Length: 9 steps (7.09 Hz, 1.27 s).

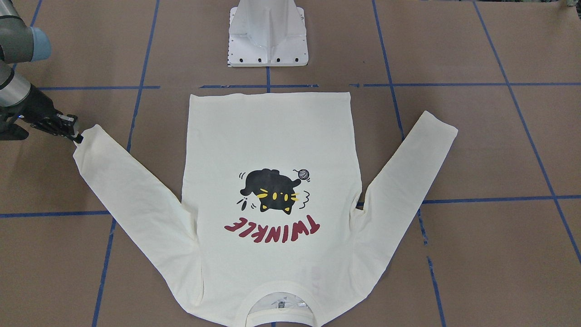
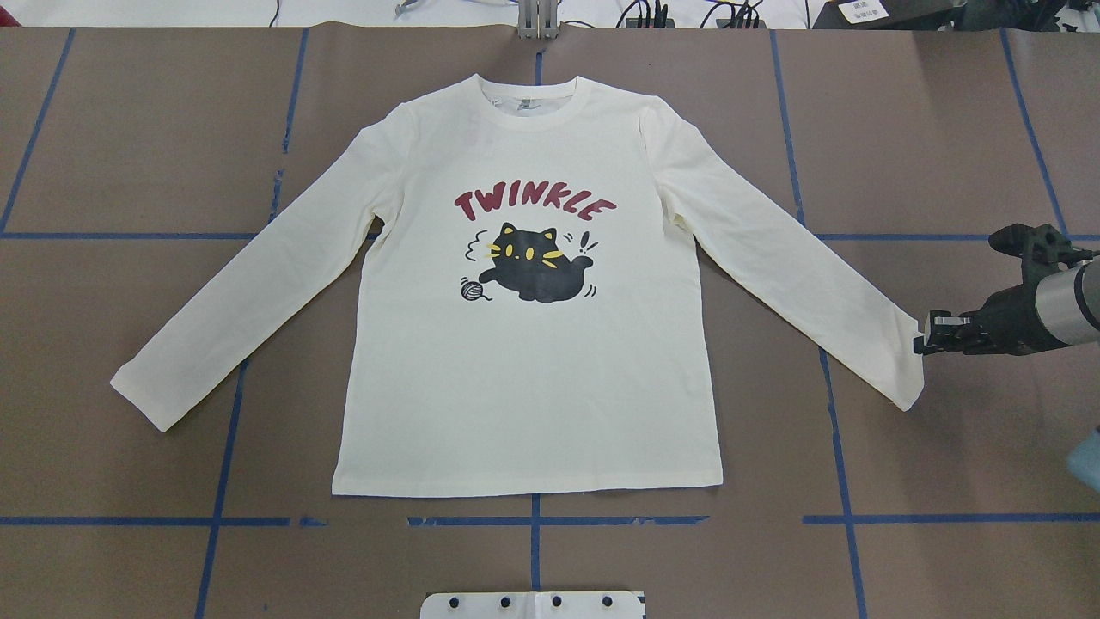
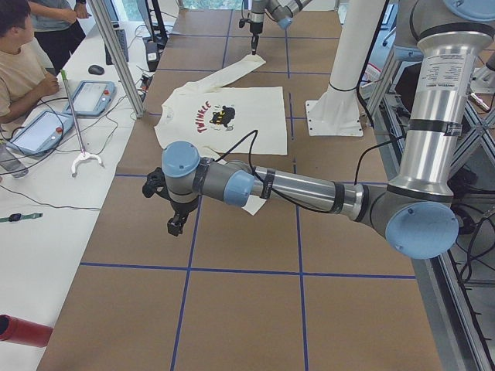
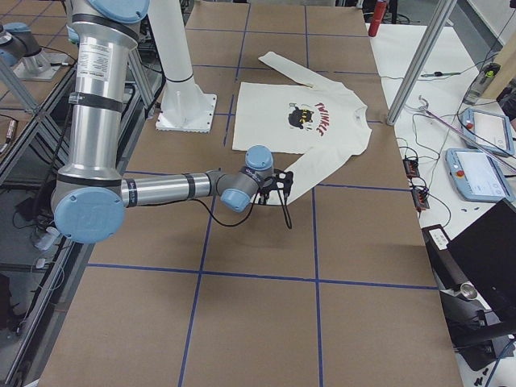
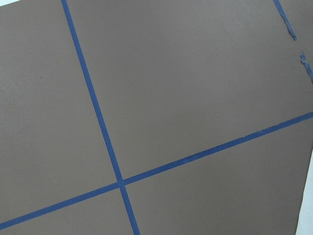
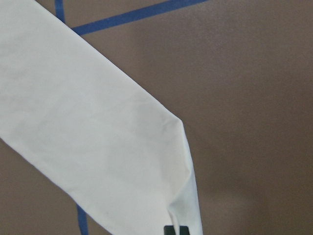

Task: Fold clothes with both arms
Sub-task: 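Lower the right gripper to the cuff of the sleeve nearest it and grasp, then carry the sleeve with the right gripper across the shirt toward the collar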

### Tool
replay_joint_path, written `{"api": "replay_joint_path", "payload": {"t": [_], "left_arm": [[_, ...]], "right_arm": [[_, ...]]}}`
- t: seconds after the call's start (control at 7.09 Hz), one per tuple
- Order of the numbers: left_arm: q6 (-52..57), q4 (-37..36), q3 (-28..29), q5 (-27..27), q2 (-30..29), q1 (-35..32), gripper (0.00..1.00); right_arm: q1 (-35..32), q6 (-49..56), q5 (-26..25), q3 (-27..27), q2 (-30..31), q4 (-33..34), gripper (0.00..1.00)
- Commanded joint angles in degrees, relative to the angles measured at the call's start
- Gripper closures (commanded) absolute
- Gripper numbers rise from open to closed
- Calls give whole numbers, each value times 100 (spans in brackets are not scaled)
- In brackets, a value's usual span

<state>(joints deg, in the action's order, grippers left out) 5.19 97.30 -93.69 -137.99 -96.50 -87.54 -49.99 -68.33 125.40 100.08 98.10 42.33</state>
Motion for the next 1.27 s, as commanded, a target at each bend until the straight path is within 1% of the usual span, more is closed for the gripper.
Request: {"api": "replay_joint_path", "payload": {"t": [0.0,0.14,0.28,0.42,0.56,0.71,0.85,0.99,1.13], "left_arm": [[0,0,-27,0,0,0,0],[-9,0,-44,0,0,0,0],[0,0,-53,0,0,0,0],[-9,0,-53,0,-9,0,0],[-9,43,-88,0,-17,0,0],[-18,183,-88,0,-9,0,0],[-9,211,-97,0,-9,0,0],[-9,254,-123,0,-17,0,0],[-18,342,-149,0,-17,0,0]], "right_arm": [[16,-597,63,266,-673,369,100],[16,-1116,81,266,-1409,860,100],[51,-1156,29,249,-2156,1595,100],[77,-1174,-6,258,-2982,2516,100],[269,-1287,-250,214,-3712,3265,100],[619,-1462,-688,92,-4259,3595,100],[875,-1655,-970,-249,-4769,3580,100],[1260,-1736,-1556,-1000,-5644,3563,100],[1508,-1702,-1832,-1904,-6454,3537,100]]}}
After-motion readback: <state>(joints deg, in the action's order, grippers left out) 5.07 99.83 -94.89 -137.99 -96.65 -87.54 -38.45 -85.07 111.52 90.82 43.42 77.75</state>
